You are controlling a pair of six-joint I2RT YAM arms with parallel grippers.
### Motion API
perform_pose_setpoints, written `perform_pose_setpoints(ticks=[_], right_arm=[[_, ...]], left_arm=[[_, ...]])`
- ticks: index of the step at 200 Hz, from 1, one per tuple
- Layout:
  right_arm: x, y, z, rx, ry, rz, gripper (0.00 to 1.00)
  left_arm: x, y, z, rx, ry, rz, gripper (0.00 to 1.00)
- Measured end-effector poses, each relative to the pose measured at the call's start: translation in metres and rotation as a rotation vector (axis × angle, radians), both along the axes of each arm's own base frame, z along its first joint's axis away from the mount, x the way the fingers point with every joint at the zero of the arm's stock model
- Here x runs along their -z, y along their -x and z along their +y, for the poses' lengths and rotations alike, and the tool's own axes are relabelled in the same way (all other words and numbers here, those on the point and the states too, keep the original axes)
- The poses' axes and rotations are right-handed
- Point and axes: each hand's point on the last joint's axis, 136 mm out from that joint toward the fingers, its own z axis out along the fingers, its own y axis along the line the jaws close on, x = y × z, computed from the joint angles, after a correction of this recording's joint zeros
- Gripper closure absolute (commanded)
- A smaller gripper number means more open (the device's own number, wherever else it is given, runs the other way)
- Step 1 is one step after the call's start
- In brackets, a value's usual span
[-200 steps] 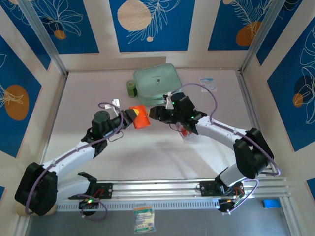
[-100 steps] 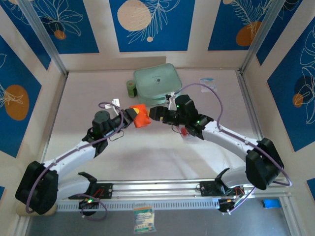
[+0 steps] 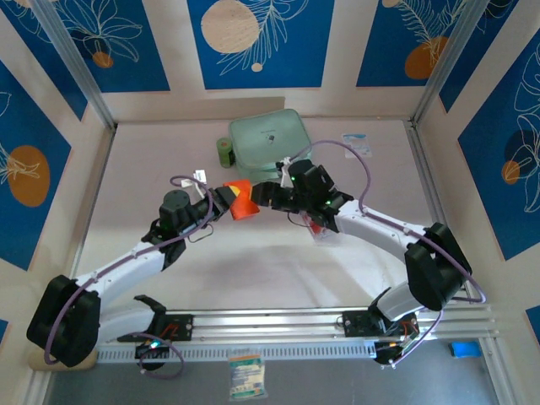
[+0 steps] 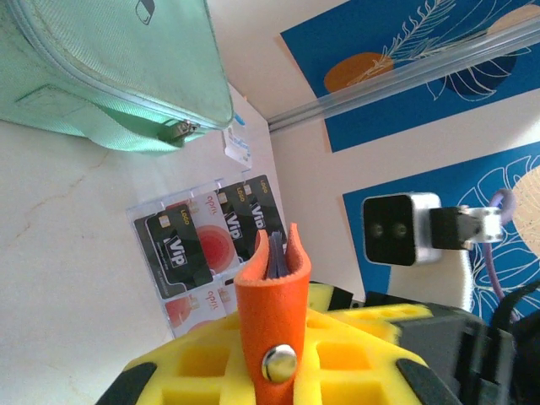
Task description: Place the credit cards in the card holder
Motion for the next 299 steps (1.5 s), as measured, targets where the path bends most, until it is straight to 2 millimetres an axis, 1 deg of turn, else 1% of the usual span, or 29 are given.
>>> perform_pose_setpoints(ticks=[22, 38, 54, 66, 82, 126, 159, 214, 244, 274, 299], right_arm=[[0.018, -0.004, -0.016, 0.044, 0.003, 0.040, 0.52], [0.028, -0.005, -0.027, 0.070, -0.005, 0.065, 0.54], [0.033, -0.004, -0.034, 0.087, -0.028, 0.093, 0.54], [0.031, -0.004, -0.036, 0.093, -0.057, 0.104, 0.54], [0.024, -0.004, -0.035, 0.090, -0.105, 0.111, 0.54], [-0.007, -0.001, -0.025, 0.064, -0.269, 0.112, 0.54], [-0.023, 0.001, -0.025, 0.064, -0.364, 0.119, 0.54], [-0.037, 0.009, -0.029, 0.070, -0.481, 0.129, 0.53], [-0.045, 0.010, -0.029, 0.071, -0.530, 0.124, 0.53], [-0.055, 0.011, -0.026, 0.056, -0.567, 0.108, 0.53], [-0.059, 0.015, -0.023, 0.041, -0.577, 0.104, 0.53]], left_arm=[[-0.001, 0.000, -0.001, -0.003, 0.013, 0.004, 1.00], [-0.005, -0.002, -0.002, -0.008, 0.036, 0.003, 1.00], [-0.007, -0.005, -0.002, -0.017, 0.063, 0.004, 1.00], [-0.010, -0.007, -0.003, -0.023, 0.088, 0.004, 1.00], [-0.015, -0.010, -0.006, -0.027, 0.126, 0.003, 1.00], [-0.029, -0.020, -0.010, -0.050, 0.257, -0.003, 1.00], [-0.039, -0.027, -0.010, -0.070, 0.351, -0.015, 1.00], [-0.048, -0.032, -0.010, -0.084, 0.422, -0.026, 1.00], [-0.051, -0.034, -0.013, -0.082, 0.440, -0.028, 1.00], [-0.050, -0.035, -0.014, -0.084, 0.450, -0.022, 1.00], [-0.049, -0.035, -0.015, -0.083, 0.452, -0.020, 1.00]])
